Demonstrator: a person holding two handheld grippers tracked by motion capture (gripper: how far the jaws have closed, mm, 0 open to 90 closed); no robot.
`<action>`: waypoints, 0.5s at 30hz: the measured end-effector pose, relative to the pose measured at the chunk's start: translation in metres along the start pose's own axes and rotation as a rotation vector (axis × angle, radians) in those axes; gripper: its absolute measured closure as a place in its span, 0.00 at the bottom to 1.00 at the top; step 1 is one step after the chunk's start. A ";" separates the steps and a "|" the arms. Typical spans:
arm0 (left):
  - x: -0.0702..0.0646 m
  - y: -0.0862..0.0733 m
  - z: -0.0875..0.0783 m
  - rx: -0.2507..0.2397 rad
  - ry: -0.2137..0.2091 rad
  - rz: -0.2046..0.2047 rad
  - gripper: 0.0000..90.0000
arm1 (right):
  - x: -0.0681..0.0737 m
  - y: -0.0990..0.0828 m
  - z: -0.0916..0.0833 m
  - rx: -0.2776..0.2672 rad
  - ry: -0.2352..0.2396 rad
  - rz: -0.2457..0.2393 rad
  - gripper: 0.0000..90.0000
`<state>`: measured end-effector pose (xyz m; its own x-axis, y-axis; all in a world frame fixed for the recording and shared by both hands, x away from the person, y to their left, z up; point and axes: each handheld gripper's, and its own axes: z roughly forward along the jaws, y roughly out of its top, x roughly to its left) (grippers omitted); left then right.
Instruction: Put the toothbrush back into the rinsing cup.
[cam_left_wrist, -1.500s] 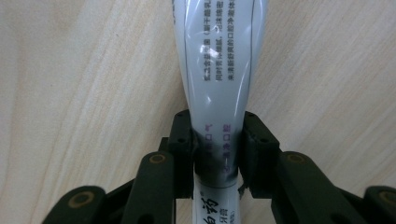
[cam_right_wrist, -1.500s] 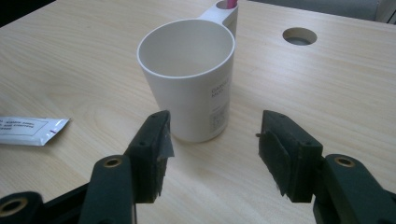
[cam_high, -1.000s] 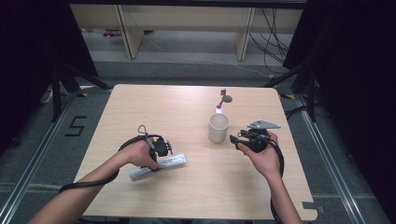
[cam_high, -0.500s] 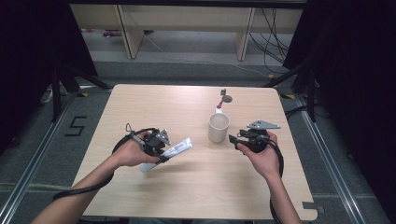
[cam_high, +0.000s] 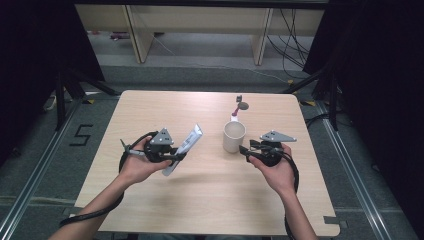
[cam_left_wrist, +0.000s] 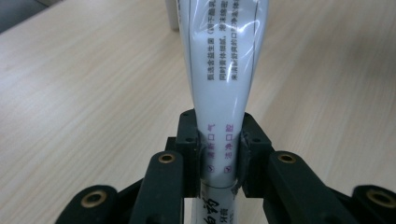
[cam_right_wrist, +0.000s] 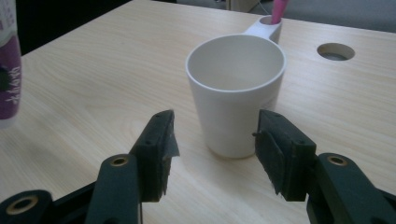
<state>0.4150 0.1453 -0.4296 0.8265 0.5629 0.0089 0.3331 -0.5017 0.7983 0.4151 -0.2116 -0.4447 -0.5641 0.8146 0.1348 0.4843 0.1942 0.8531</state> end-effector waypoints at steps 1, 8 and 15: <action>-0.002 -0.001 0.001 -0.028 0.010 -0.027 0.82 | 0.004 -0.001 0.001 -0.003 0.012 0.031 0.53; -0.003 -0.007 0.004 -0.147 0.043 -0.062 0.82 | 0.014 0.001 0.006 -0.012 0.042 -0.001 0.53; -0.006 -0.008 0.003 -0.211 0.080 -0.074 0.82 | 0.020 0.000 0.009 -0.028 0.053 0.013 0.53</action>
<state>0.4091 0.1444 -0.4379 0.7616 0.6479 -0.0136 0.2826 -0.3132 0.9067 0.4102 -0.1903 -0.4462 -0.5929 0.7866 0.1722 0.4736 0.1677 0.8646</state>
